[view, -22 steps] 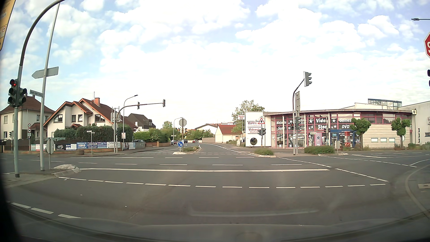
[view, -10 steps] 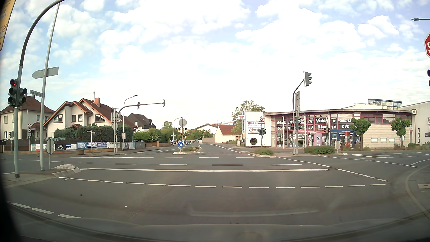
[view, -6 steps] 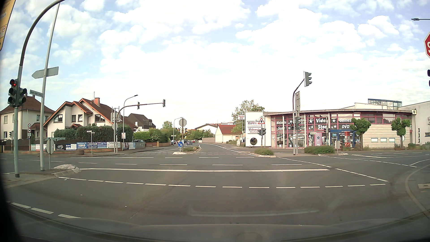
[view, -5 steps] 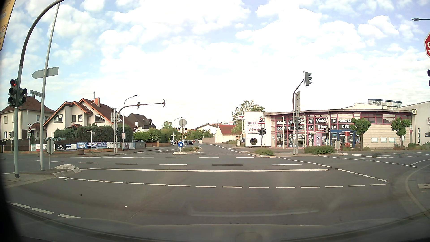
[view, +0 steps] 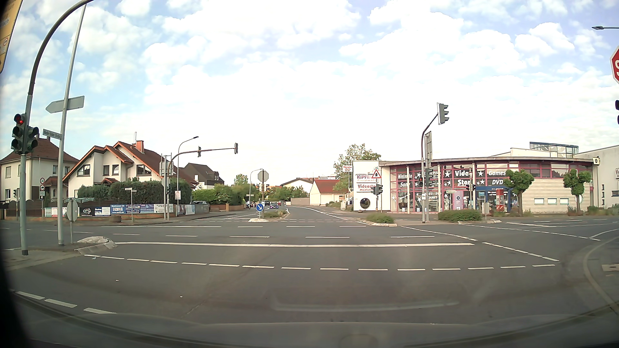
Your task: Follow the waypoints while adhering to traffic rules and regulations
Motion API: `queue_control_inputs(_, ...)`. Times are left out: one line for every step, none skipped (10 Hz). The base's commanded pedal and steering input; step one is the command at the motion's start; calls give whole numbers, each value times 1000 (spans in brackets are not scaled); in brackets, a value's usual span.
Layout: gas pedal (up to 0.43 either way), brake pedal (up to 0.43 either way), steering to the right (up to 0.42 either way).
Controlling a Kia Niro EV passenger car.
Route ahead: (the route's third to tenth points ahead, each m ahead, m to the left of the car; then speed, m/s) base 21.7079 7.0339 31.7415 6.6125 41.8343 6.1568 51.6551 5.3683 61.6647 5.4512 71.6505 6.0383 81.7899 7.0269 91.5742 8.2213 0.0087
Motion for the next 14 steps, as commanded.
queue_control_inputs(0, 268, 0)
queue_control_inputs(0, 268, 0)
queue_control_inputs(0, 268, 0)
queue_control_inputs(0, 268, 0)
queue_control_inputs(0, 268, 0)
queue_control_inputs(0, 268, 0)
queue_control_inputs(0, 268, 0)
queue_control_inputs(0, 268, 0)
queue_control_inputs(0, 268, 0)
queue_control_inputs(0, 268, 0)
queue_control_inputs(0, 268, 0)
queue_control_inputs(0, 268, 0)
queue_control_inputs(0, 268, 0)
queue_control_inputs(0, 268, 0)
